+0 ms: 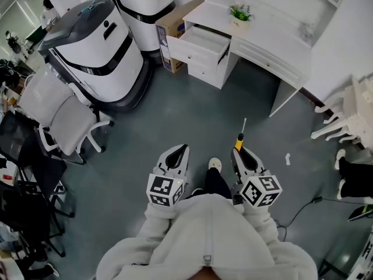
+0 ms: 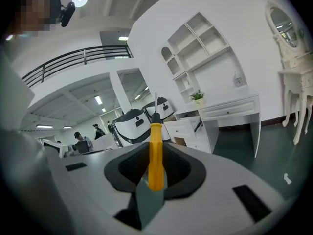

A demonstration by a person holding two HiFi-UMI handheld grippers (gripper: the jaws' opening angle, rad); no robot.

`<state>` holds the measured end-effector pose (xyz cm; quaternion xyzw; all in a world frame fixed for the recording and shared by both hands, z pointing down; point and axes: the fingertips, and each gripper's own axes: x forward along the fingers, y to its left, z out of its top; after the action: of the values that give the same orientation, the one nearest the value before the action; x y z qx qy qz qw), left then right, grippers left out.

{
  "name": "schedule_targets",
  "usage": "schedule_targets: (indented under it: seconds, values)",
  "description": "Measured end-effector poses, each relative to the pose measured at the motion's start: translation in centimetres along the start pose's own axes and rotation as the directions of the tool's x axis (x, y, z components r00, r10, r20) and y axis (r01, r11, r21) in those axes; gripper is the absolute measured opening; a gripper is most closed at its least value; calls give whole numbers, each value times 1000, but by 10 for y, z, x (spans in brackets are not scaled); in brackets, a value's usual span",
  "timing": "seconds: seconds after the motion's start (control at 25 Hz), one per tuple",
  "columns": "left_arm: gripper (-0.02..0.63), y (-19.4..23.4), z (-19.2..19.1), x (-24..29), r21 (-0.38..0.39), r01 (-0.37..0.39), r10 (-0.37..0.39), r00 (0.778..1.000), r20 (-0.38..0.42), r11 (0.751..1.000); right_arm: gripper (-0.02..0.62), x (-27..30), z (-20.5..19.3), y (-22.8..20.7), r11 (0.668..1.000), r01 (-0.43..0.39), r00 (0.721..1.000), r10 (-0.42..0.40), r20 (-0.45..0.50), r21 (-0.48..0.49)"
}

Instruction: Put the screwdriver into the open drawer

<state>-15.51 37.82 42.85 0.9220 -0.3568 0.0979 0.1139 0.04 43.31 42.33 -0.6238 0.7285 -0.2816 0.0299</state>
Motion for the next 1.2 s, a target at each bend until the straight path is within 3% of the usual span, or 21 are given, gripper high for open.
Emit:
schedule_targets:
  seconds: [0.68, 1.2]
  values:
    - [18, 29, 37, 120, -17, 6, -6, 1000, 1, 1000, 97, 81, 69, -69, 1000, -9, 1000, 8, -23, -30]
    - [18, 39, 48, 171, -3, -14, 13, 1000, -9, 1000, 97, 118, 97, -110, 1000, -26, 999, 25, -19, -16]
